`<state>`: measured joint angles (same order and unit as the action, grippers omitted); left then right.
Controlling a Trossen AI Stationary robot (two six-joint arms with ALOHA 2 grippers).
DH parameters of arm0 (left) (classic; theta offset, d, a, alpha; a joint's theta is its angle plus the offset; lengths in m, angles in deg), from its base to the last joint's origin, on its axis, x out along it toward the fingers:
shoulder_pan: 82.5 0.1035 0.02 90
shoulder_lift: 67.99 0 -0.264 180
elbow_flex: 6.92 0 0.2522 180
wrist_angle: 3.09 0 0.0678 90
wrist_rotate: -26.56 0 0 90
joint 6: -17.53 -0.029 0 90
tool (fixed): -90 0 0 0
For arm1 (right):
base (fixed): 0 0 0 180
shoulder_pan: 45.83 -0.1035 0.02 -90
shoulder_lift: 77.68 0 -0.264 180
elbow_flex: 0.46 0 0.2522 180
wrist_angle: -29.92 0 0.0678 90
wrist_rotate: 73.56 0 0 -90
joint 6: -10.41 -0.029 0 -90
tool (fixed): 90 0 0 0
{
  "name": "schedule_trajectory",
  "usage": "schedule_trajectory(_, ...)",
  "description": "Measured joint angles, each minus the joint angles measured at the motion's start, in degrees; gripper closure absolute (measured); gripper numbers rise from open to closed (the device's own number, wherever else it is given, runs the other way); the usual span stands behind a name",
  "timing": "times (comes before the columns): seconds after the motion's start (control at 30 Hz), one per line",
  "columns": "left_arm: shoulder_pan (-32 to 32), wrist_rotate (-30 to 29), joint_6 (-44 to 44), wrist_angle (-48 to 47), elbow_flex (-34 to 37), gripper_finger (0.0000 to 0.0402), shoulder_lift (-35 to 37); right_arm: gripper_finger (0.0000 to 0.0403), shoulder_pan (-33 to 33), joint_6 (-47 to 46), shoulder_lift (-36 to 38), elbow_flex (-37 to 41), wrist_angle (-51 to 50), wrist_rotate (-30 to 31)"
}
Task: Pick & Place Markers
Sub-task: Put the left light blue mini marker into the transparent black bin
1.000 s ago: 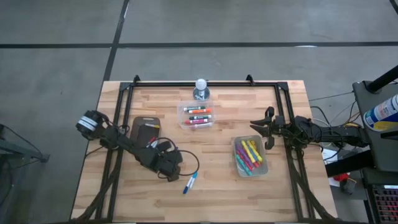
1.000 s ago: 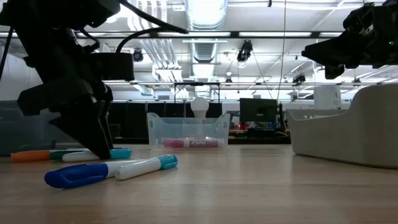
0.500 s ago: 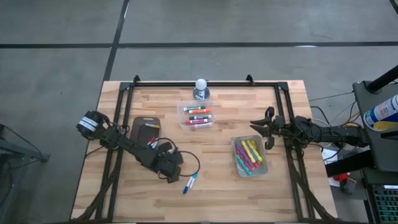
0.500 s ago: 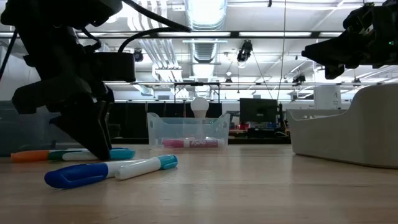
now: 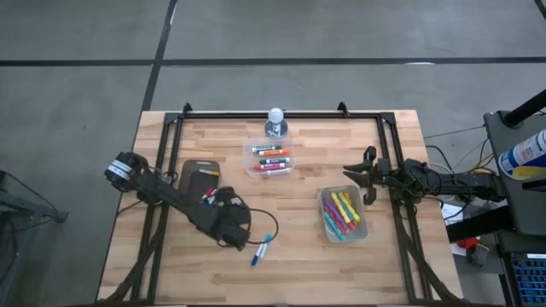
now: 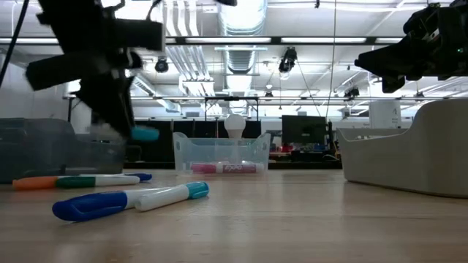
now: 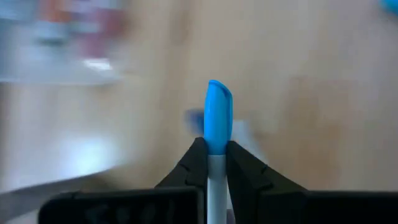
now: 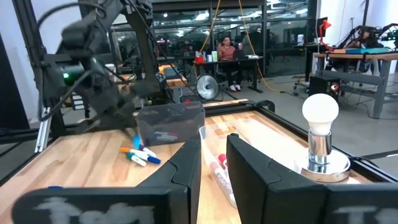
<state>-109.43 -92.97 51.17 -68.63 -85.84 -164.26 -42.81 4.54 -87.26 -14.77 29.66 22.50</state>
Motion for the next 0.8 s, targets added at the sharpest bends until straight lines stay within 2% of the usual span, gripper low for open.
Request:
schedule_trajectory(0.13, -0.59, -11.32, 6.31, -19.05, -5.10, 0.0371, 0.11, 0.0335, 0.01, 0.00, 0.00, 0.01, 0.00, 0.00)
schedule_trajectory(0.2, -0.64, -14.13, 12.65, -27.26, -6.67, 0.0371, 0.11, 0.0335, -0.01, -0.07, 0.00, 0.00, 0.02, 0.01)
schedule_trajectory(0.3, -0.41, -14.81, 23.72, -37.26, -6.88, 0.0371, 0.33, 0.0335, -0.01, 0.00, 0.00, 0.00, 0.01, -0.01)
schedule_trajectory(0.37, -0.10, -14.81, 28.04, -38.31, -5.42, 0.0371, 0.75, 0.0335, -0.01, -0.06, 0.00, 0.00, 0.00, -0.01)
schedule_trajectory(0.6, 2.00, -7.30, 27.19, -35.06, 1.97, 0.0370, 3.02, 0.0335, 0.01, -0.03, 0.04, 0.00, 0.00, 0.01)
schedule_trajectory(0.8, 2.90, -5.66, 28.41, -34.20, 6.66, 0.0363, 3.91, 0.0335, 0.01, 0.00, 0.04, 0.00, 0.00, 0.01)
